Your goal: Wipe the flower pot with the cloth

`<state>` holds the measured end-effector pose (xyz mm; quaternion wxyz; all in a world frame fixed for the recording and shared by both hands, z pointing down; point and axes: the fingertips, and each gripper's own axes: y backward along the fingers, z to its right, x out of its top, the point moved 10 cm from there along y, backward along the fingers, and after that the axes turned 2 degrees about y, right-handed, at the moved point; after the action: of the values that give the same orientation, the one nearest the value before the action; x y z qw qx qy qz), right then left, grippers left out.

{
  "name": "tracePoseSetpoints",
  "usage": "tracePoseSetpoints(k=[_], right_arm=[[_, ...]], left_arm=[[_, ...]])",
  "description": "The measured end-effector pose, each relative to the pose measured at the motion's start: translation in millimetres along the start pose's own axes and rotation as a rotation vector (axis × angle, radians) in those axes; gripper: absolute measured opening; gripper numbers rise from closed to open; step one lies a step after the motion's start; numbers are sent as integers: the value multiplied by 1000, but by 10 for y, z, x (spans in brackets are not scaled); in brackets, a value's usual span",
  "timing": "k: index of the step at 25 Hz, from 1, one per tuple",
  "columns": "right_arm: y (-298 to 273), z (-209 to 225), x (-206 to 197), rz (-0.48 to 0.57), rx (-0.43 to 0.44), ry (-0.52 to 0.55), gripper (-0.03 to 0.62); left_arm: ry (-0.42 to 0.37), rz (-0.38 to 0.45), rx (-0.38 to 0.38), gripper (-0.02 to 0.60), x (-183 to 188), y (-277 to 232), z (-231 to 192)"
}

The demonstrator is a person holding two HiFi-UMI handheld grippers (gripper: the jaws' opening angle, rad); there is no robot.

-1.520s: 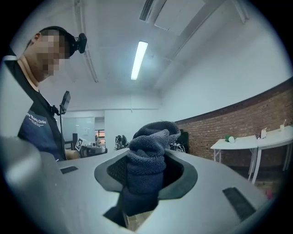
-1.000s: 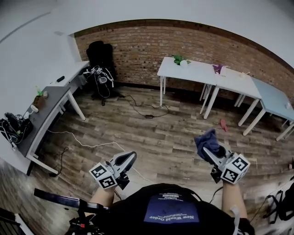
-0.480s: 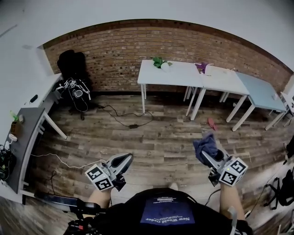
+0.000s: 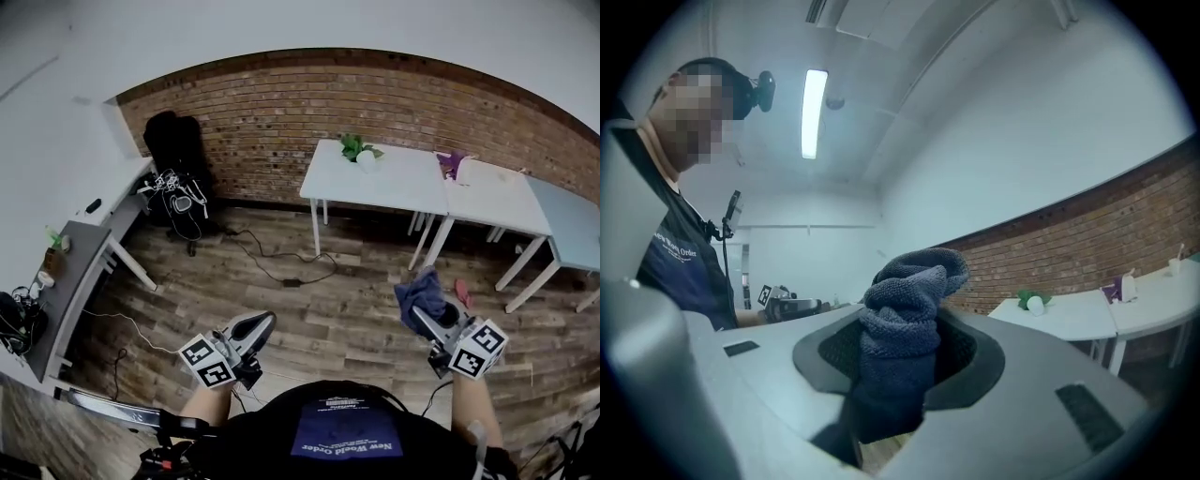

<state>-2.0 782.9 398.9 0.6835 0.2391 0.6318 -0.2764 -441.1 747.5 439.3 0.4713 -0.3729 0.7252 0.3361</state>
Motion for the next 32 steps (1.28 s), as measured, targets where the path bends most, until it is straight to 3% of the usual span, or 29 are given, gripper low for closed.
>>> tracePoseSetpoints(k=[5,10,15,21,26,32], right_arm=[[-60,493,382,21,26,39,133],[-170,1548,165,19,30,-12,133],[-342,1964,76,2,-19,-28,133],[-928,2329,227,-13,-120,20,133],[-1621,2557,381,2,-192,13,133],[-2443,2942,513,-2,-238,11,133]], left_arm=[[-26,7,-8,2,218,-509,61],[-35,-50,21,3,64,-1414,-326],[2,-57,-21,3,-13,-1883,-799],[17,-47,-128,3,127,-2388,-1799],[0,-48,-194,3,518,-2648,-2725],[-15,-81,-229,3,837,-2978,-3714]])
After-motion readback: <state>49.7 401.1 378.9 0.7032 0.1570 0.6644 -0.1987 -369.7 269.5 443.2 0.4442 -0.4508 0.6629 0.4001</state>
